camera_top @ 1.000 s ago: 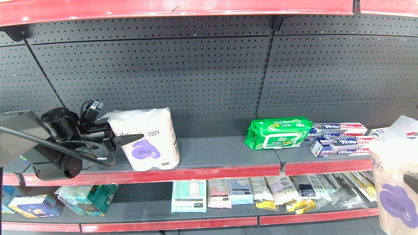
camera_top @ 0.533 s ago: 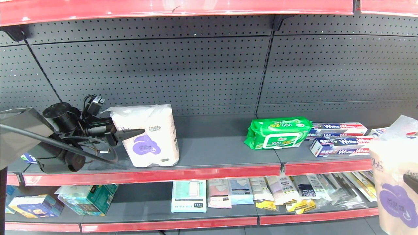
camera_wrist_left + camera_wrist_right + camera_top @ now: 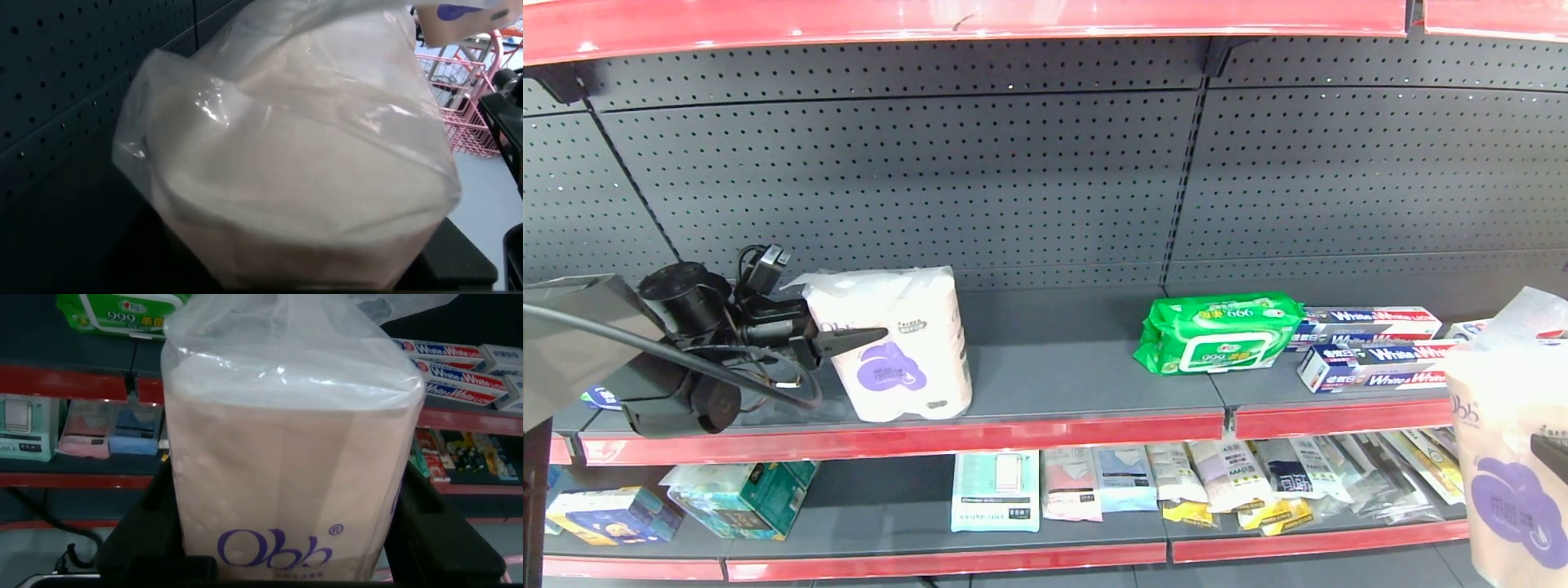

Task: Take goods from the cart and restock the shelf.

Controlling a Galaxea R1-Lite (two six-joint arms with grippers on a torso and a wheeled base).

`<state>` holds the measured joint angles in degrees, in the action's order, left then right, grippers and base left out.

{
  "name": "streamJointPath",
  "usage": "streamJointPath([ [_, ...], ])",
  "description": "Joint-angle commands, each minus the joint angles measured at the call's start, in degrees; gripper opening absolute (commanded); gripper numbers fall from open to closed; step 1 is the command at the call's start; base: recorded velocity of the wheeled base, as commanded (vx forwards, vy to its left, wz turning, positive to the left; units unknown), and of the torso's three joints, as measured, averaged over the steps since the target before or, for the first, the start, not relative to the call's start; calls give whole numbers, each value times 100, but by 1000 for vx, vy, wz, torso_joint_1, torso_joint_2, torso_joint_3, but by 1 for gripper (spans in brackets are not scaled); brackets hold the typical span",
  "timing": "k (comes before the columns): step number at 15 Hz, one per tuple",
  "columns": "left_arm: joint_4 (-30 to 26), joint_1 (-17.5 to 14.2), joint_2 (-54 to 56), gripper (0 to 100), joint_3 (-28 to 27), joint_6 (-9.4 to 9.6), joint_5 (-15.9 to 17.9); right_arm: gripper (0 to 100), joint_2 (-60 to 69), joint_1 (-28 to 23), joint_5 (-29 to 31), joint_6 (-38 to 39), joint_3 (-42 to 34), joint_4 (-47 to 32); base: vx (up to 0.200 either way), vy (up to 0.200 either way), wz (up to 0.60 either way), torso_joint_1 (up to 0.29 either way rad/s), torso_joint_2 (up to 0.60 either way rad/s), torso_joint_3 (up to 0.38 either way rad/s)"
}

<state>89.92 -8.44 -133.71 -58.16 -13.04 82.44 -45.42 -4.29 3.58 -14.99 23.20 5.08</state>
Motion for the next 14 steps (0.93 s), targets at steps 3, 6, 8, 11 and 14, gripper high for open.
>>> streamJointPath([
  [3, 8, 0, -147, 0, -11, 109, 0, 0, -46, -2, 2, -56, 27, 1, 0, 0, 0, 0, 0, 0],
  [6, 8, 0, -138, 0, 15, 171, 17, 0, -63, -10, 11, -83, 44, 1, 0, 0, 0, 0, 0, 0],
  [8, 8, 0, -138, 0, 33, 171, 26, 0, -63, -2, 11, -83, 44, 1, 0, 0, 0, 0, 0, 0],
  [11, 8, 9, -138, 0, 33, 206, 26, 0, -72, -2, 11, -83, 53, 1, 0, 0, 0, 0, 0, 0],
  [14, 8, 53, -138, 0, 42, 258, 26, 0, -107, -2, 11, -83, 71, 1, 0, 0, 0, 0, 0, 0],
])
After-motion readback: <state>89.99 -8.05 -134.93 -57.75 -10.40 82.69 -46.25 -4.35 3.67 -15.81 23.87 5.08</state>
